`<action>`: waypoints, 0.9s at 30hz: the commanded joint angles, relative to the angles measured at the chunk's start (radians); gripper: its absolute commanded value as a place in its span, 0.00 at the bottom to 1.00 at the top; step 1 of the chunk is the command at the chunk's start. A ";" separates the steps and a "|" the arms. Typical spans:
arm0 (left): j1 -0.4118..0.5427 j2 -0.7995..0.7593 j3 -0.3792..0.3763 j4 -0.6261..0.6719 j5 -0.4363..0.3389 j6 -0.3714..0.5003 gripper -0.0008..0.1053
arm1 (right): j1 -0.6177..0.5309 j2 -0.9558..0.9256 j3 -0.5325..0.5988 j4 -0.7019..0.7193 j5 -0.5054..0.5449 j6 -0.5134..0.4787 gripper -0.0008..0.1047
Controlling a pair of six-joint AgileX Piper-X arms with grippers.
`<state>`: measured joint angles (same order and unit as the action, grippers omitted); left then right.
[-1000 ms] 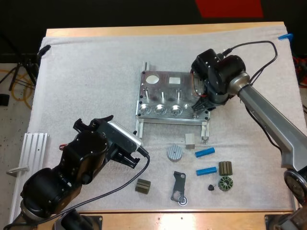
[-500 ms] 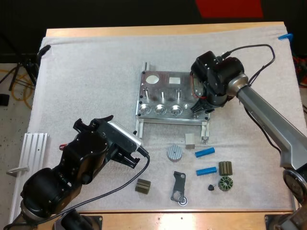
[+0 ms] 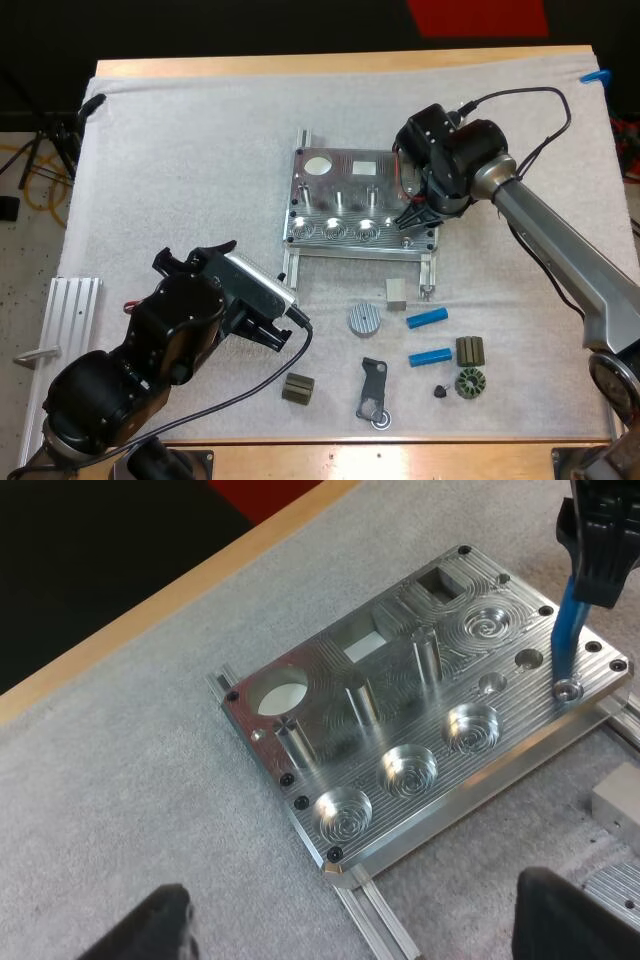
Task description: Load cells from right to left
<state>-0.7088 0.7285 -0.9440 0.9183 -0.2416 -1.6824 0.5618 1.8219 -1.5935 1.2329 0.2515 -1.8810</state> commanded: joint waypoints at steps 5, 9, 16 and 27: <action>-0.001 -0.004 -0.006 -0.005 -0.016 -0.011 0.62 | 0.001 -0.001 0.000 -0.004 0.021 -0.027 0.45; -0.001 -0.004 -0.006 -0.005 -0.016 -0.011 0.62 | 0.001 -0.001 0.000 -0.040 0.021 -0.029 0.45; -0.001 -0.004 -0.006 -0.005 -0.016 -0.011 0.62 | 0.001 -0.001 0.000 -0.069 0.021 -0.034 0.45; -0.001 -0.004 -0.006 -0.005 -0.016 -0.011 0.62 | 0.001 -0.052 0.000 -0.029 0.110 -0.053 0.45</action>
<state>-0.7088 0.7285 -0.9440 0.9183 -0.2416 -1.6824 0.5618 1.7913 -1.5935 1.1858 0.3439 -1.9292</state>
